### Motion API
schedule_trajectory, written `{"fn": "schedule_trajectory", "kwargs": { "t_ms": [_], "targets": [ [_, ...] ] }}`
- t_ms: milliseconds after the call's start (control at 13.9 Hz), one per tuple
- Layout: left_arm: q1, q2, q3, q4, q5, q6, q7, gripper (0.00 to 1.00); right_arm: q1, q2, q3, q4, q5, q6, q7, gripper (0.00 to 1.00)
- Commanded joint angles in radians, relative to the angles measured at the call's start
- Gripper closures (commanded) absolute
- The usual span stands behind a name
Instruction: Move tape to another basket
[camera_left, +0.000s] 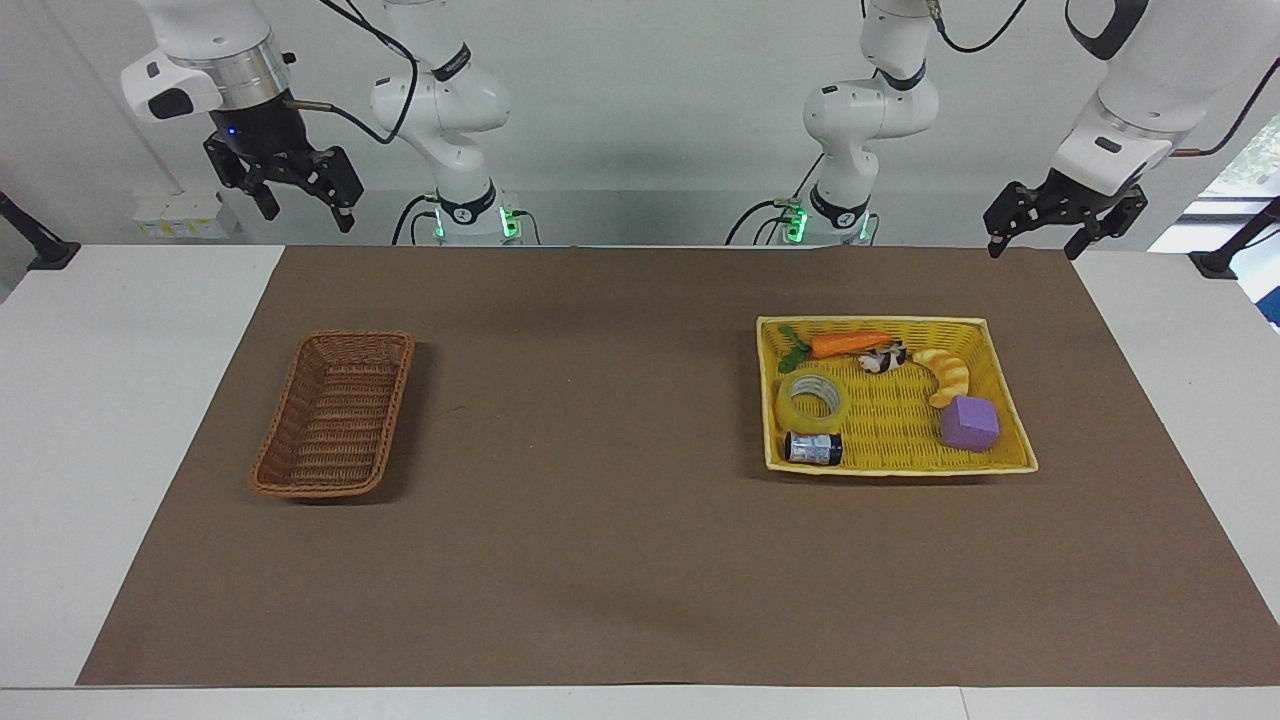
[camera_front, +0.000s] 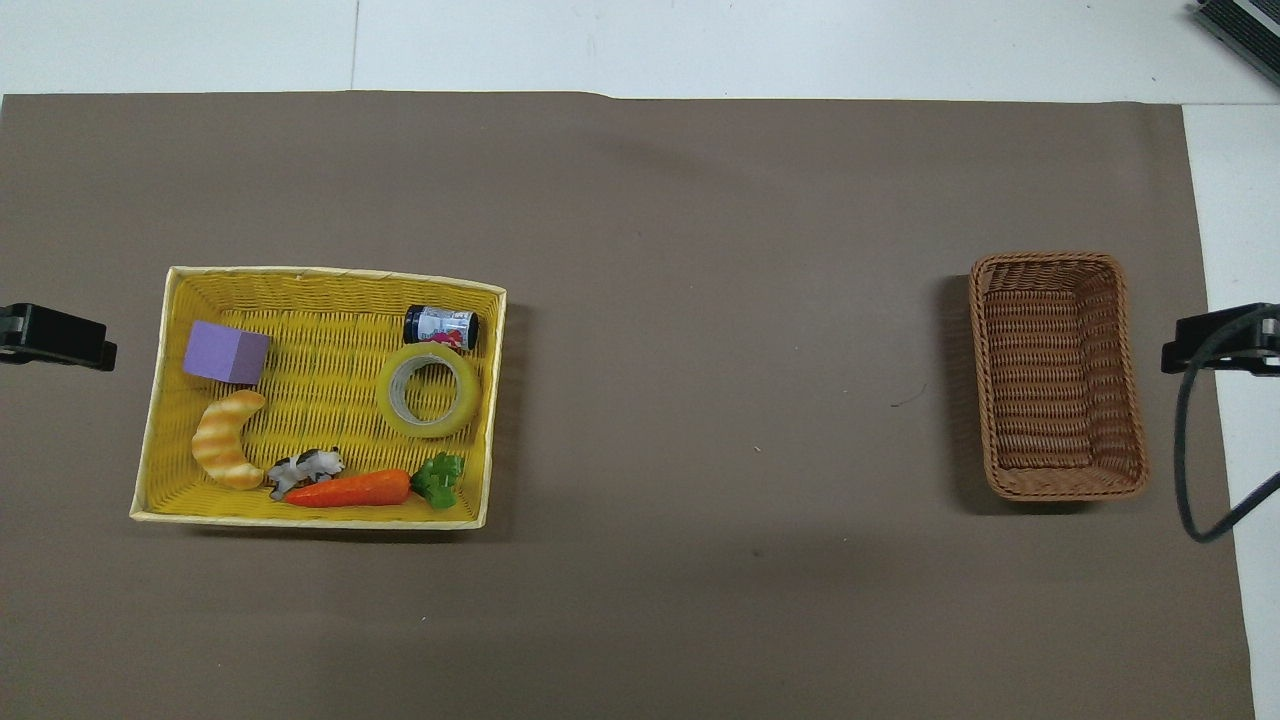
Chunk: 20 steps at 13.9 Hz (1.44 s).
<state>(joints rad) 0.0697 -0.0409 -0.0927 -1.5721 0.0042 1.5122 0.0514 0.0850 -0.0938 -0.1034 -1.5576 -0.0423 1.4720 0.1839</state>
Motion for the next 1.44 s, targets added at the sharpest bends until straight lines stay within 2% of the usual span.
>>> {"fn": "schedule_trajectory", "kwargs": {
  "t_ms": [0, 718, 1148, 1364],
  "targets": [
    [0.005, -0.022, -0.001, -0.040, -0.015, 0.014, -0.018, 0.00, -0.011, -0.017, 0.001, -0.015, 0.028, -0.004, -0.030, 0.00],
    [0.005, -0.037, -0.001, -0.081, -0.016, 0.023, -0.025, 0.00, -0.011, -0.017, 0.001, -0.015, 0.028, -0.004, -0.030, 0.00],
    [-0.011, -0.056, -0.004, -0.184, -0.066, 0.085, -0.015, 0.00, -0.011, -0.017, 0.001, -0.015, 0.028, -0.004, -0.030, 0.00],
    [-0.024, -0.100, -0.012, -0.316, -0.105, 0.172, 0.043, 0.00, -0.011, -0.017, 0.001, -0.015, 0.028, -0.004, -0.030, 0.00]
  ]
}}
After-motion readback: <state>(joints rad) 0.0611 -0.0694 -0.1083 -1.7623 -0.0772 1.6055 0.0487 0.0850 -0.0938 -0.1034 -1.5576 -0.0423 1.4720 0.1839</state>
